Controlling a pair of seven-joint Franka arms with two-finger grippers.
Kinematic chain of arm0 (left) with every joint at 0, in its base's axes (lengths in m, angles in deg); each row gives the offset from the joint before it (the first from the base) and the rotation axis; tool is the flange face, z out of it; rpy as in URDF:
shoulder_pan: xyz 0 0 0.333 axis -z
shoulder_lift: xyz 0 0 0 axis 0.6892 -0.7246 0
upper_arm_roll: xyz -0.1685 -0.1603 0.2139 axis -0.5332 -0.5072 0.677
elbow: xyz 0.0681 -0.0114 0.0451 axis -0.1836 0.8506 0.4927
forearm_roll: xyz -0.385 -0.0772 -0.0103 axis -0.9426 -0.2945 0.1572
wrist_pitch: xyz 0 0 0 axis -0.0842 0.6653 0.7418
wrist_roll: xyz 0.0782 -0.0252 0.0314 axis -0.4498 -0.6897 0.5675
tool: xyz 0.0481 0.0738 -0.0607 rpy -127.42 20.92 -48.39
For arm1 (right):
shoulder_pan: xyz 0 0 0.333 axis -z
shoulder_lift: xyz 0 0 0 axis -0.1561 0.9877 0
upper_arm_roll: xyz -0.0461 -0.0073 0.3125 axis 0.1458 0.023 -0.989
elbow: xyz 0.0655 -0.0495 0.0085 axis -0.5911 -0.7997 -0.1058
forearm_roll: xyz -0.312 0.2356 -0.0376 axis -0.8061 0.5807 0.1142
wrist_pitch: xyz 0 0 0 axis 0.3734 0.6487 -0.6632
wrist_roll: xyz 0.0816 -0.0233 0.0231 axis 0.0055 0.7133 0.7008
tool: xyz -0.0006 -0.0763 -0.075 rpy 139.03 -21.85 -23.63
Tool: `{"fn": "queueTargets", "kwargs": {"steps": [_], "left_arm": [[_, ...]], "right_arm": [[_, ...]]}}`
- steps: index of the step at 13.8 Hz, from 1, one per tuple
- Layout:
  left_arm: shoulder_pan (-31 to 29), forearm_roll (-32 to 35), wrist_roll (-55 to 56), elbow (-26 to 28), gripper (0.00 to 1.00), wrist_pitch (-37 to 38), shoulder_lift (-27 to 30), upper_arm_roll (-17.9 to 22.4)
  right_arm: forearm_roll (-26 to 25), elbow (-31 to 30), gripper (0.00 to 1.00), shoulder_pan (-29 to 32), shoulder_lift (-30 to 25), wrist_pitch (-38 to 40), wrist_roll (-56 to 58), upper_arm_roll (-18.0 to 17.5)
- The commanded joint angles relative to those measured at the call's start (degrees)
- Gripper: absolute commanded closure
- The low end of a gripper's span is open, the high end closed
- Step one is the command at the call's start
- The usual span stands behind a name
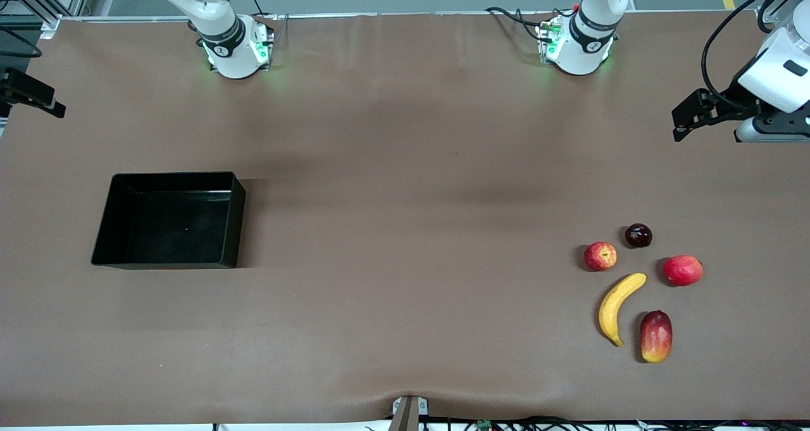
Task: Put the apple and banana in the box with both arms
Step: 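Reach the left gripper toward the small red-yellow apple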
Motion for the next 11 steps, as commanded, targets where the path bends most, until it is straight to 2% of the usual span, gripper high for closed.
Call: {"fn": "queueTargets", "kwargs": {"steps": [1, 4, 6, 8, 11], "left_arm": [[-0.5, -1.0, -0.9, -1.3, 0.00, 0.4, -0.6, -0.2], [-0.3, -0.3, -0.2, -1.7, 0.00, 0.4, -1.1, -0.2], [-0.1, 0.0, -0.1, -2.8, 0.00, 0.3, -4.9, -0.7], [0.1, 0.0, -0.1, -2.6, 0.00, -1.1, -8.9, -0.8], [-0.2, 0.0, -0.7, 3.4, 0.00, -11.7, -12.6, -0.8]], "right_arm": [[-0.4, -0.6, 0.00, 0.1, -0.5, 0.0, 0.7, 0.4], [-0.3, -0.3, 0.00, 0.1, -0.4, 0.0, 0.9, 0.5], [-0.2, 0.8, 0.00, 0.4, 0.5, -0.1, 0.8, 0.5], [0.0, 2.8, 0.00, 1.5, 4.2, 0.0, 0.7, 0.5], [-1.3, 3.1, 0.00, 2.9, 6.2, 0.0, 1.0, 1.1]]}}
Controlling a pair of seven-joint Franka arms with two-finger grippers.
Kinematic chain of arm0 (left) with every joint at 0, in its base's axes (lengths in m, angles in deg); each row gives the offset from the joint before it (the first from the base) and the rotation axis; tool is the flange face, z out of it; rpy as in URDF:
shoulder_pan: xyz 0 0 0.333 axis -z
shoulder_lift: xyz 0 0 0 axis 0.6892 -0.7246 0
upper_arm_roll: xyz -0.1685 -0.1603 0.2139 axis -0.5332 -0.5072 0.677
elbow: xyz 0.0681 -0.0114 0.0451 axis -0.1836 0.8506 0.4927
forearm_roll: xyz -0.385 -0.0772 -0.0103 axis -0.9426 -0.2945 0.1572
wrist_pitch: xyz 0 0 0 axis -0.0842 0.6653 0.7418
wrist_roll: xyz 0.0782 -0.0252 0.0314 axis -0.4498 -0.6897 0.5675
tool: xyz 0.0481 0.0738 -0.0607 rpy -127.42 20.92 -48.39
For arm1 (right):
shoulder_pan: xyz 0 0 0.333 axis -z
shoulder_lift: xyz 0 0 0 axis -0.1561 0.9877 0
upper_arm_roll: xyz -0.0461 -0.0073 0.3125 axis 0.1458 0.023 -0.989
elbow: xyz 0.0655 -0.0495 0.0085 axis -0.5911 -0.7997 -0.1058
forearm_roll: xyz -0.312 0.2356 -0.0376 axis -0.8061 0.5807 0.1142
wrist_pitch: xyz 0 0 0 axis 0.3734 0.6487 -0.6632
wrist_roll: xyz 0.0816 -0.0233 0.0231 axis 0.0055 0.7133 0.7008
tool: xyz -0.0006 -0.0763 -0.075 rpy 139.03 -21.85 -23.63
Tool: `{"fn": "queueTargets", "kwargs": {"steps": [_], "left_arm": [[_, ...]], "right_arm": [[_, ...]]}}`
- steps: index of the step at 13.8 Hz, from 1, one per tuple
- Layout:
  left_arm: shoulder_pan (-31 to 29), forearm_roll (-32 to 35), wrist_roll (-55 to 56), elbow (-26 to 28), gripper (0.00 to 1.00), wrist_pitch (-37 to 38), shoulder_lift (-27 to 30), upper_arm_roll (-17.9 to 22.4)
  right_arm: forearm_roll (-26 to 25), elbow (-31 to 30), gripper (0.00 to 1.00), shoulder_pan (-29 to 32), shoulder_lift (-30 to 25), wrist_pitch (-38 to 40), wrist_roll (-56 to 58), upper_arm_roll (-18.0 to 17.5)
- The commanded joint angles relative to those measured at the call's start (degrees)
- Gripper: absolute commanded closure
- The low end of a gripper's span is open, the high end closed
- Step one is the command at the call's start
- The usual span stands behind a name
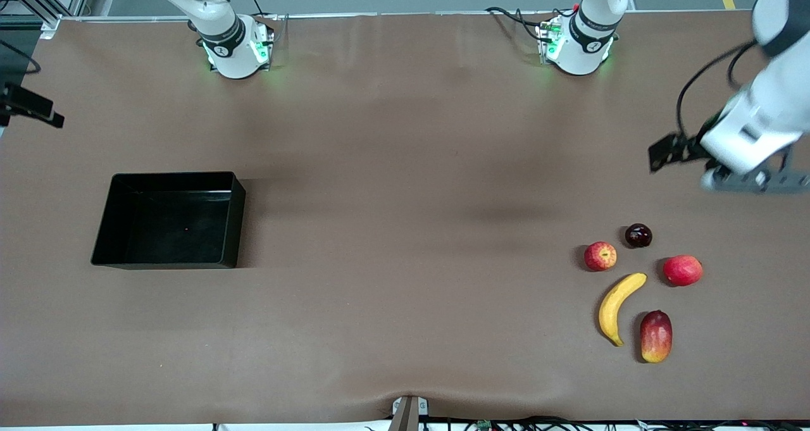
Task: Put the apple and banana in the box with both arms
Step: 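Reach the left gripper toward the small red-yellow apple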
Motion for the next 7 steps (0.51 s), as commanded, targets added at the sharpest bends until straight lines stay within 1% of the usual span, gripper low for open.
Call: {"fn": "queueTargets", "kwargs": {"steps": [1, 2, 3, 4, 5, 6, 7], "left_arm": [[-0.5, 0.0, -1.2, 5.0, 0.00, -9.9, -3.6, -0.3], [-0.5, 0.1, -1.3, 6.6, 0.00, -13.4, -5.5, -0.3], [-0.5, 0.1, -1.3, 7.7, 0.00, -16.2, -7.5, -0.2], [-0.6, 0.5, -1.6, 9.0, 0.00, -19.5, -9.3, -0.3], [-0.5, 1.5, -1.9, 10.9, 0.00, -23.2, -10.4, -0.2], [-0.5, 3.7, -1.9, 12.8, 0.00, -27.1, -11.5, -0.2], [-0.6, 5.4, -1.9, 13.9, 0.00, -30.2, -12.9, -0.2]], "right_arm": [[-0.7, 2.3, 0.00, 3.0, 3.9, 0.5, 0.8, 1.3], [-0.8, 2.3, 0.00, 3.6, 7.5, 0.9, 0.8, 1.8], [-0.8, 2.2, 0.00, 4.2, 9.0, 0.8, 1.7, 2.9], [-0.7, 1.7, 0.00, 5.1, 9.9, 0.4, 3.6, 3.3], [-0.7, 1.5, 0.00, 6.0, 11.9, -0.6, 5.1, 3.3], [-0.7, 0.6, 0.00, 6.7, 13.0, -2.4, 6.5, 3.3], [-0.7, -1.8, 0.00, 7.6, 13.5, -5.8, 8.8, 3.3]]}}
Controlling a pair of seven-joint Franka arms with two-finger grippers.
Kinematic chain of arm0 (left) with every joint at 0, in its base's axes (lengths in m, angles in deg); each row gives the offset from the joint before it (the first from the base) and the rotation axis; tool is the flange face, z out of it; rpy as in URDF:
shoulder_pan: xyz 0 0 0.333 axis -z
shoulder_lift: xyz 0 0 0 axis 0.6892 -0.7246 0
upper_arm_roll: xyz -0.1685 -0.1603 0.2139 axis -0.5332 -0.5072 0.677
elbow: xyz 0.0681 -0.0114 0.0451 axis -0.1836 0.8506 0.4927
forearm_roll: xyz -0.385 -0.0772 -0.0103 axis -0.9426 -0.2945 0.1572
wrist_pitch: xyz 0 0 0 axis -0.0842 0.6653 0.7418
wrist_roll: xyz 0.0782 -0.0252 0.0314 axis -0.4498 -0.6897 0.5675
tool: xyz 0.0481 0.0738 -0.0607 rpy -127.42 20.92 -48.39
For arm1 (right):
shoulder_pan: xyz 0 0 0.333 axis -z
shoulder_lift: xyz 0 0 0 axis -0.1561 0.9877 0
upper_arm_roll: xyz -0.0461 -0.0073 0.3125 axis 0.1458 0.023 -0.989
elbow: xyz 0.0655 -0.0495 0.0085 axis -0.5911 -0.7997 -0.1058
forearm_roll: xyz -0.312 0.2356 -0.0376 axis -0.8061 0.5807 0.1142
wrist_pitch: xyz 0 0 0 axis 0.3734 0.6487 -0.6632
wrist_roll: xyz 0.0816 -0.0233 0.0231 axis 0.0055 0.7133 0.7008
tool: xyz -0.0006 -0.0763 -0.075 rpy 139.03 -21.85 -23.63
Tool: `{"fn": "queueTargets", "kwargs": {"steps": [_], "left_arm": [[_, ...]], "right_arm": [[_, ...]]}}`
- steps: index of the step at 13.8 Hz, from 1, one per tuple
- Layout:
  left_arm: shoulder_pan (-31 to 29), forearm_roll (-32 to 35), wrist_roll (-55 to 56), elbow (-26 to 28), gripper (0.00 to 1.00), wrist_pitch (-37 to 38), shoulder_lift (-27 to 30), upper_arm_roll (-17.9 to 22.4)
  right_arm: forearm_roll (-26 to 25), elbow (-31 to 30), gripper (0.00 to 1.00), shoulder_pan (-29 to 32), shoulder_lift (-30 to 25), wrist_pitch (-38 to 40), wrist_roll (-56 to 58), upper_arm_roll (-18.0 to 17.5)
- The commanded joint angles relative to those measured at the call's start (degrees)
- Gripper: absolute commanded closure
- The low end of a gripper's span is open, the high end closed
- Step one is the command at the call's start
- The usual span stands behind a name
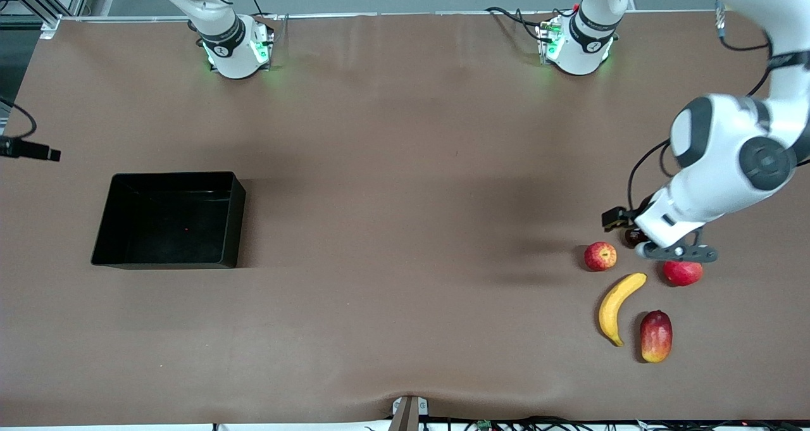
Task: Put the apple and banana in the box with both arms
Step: 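Reach the left gripper toward the small red-yellow apple, then grasp the apple with the left gripper while the right gripper reaches the box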
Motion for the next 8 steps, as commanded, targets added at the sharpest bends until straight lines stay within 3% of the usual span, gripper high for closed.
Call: {"fn": "queueTargets", "kwargs": {"steps": [1, 8], "left_arm": [[-0.6, 3.1, -0.7, 3.8, 0.00, -7.4, -1.9, -0.4], [-0.4, 5.0, -0.1, 4.8, 0.00, -14.4, -7.9, 0.1]], "right_arm": [[-0.5, -4.6, 0.00, 2.1, 1.6, -7.7, 5.8, -0.2], [-0.4, -18.6, 0.00, 3.4, 6.5, -34.0, 10.6, -0.2]]}}
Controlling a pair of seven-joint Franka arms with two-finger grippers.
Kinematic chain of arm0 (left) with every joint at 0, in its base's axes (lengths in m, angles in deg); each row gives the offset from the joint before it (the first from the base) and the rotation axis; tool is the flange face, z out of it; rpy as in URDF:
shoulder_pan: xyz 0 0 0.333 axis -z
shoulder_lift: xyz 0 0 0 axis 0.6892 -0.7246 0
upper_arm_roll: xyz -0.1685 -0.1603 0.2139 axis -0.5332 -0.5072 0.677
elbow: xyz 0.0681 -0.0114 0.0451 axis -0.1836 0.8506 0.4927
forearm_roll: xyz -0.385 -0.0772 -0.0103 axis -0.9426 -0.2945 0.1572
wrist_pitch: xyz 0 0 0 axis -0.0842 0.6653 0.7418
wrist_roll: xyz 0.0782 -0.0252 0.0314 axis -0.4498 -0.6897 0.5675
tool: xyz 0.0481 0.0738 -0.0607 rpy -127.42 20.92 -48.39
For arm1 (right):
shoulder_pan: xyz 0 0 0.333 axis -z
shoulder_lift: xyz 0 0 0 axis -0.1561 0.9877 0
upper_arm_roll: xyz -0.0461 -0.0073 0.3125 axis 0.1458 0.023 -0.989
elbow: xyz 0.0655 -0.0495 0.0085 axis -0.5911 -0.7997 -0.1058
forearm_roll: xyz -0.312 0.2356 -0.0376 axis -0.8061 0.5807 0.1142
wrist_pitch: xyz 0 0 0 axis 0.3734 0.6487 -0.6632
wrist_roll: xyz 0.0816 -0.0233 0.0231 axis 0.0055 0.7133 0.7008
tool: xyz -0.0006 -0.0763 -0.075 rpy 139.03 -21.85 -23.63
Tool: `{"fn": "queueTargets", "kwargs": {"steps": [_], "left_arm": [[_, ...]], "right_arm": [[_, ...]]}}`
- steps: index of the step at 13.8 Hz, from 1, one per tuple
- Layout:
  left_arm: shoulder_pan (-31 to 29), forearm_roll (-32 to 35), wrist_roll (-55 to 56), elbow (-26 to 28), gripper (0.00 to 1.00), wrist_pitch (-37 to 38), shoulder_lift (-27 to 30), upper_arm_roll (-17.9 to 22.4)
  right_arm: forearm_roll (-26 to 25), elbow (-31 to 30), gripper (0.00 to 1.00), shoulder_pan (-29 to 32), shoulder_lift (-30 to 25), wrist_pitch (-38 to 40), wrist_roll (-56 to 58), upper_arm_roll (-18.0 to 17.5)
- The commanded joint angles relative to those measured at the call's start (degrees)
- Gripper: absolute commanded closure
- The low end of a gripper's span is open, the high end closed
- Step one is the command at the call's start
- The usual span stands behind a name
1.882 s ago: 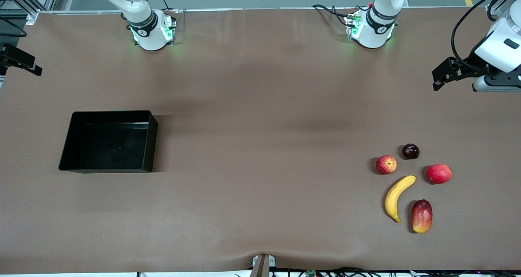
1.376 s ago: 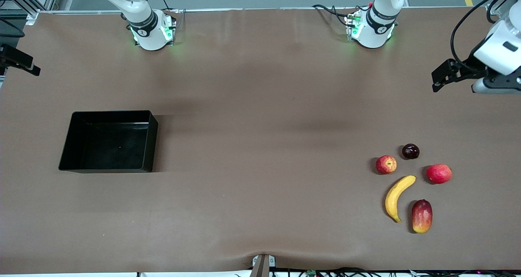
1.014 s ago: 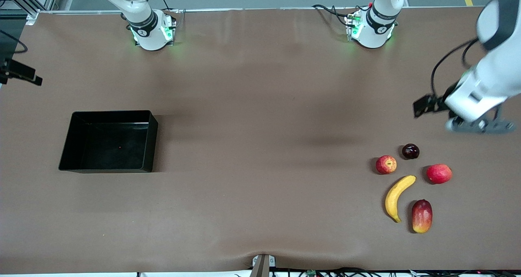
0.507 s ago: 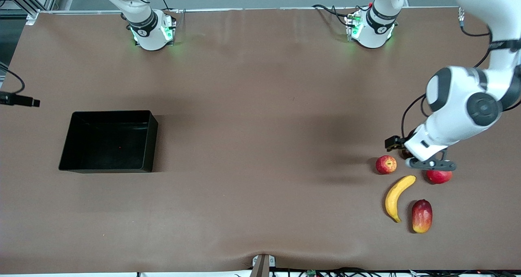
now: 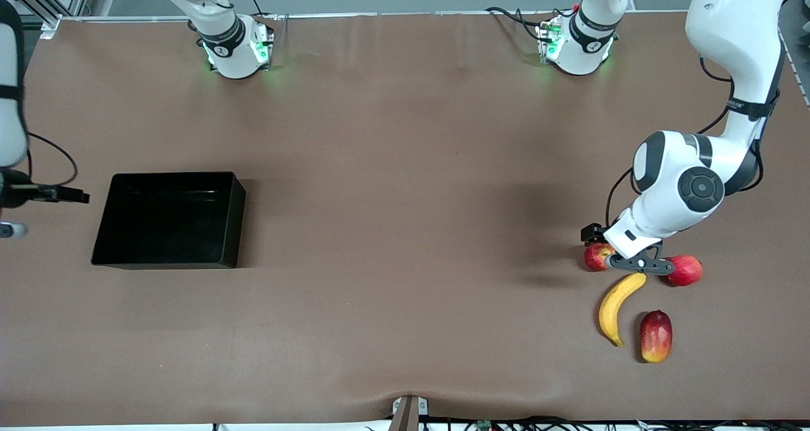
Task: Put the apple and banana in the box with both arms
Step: 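Grasp the apple with the left gripper while the right gripper reaches the box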
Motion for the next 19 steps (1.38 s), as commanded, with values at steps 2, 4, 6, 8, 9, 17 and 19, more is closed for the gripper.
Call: {"fn": "queueTargets", "kwargs": {"steps": [2, 4, 6, 8, 9, 17, 19], "left_arm": [[-0.5, 5.1, 0.0, 0.1, 0.00, -4.0, -3.0, 0.2], [-0.7, 5.5, 1.4, -0.2, 0.00, -4.5, -4.1, 0.2], [-0.5, 5.7, 3.7, -0.5, 0.17, -4.6, -4.8, 0.2], [-0.5, 6.1, 4.7, -0.7, 0.52, -4.9, -5.4, 0.3], [-0.5, 6.7, 4.8, -0.7, 0.71, -4.9, -5.5, 0.3], [-0.3, 6.9, 11.2, -1.0, 1.00, -2.3, 1.3, -0.5], [0.0, 6.8, 11.4, -2.4, 1.00, 2.4, 4.1, -1.1]], "right_arm": [[-0.5, -4.5, 0.00, 0.8, 1.8, -8.6, 1.7, -0.5], [-0.4, -4.6, 0.00, 2.6, 4.4, -12.5, 6.9, -0.6], [0.3, -5.5, 0.16, 2.8, 5.3, -13.7, 7.6, -0.6], [0.3, -5.7, 0.45, 2.8, 6.4, -14.1, 7.9, -0.7], [0.3, -5.9, 0.49, 2.8, 6.9, -14.6, 7.9, -0.8], [0.8, -5.8, 1.00, 2.3, 6.4, -11.3, 7.8, -2.5], [5.0, -1.0, 1.00, 2.1, 5.8, -2.1, 7.4, -2.8]]}}
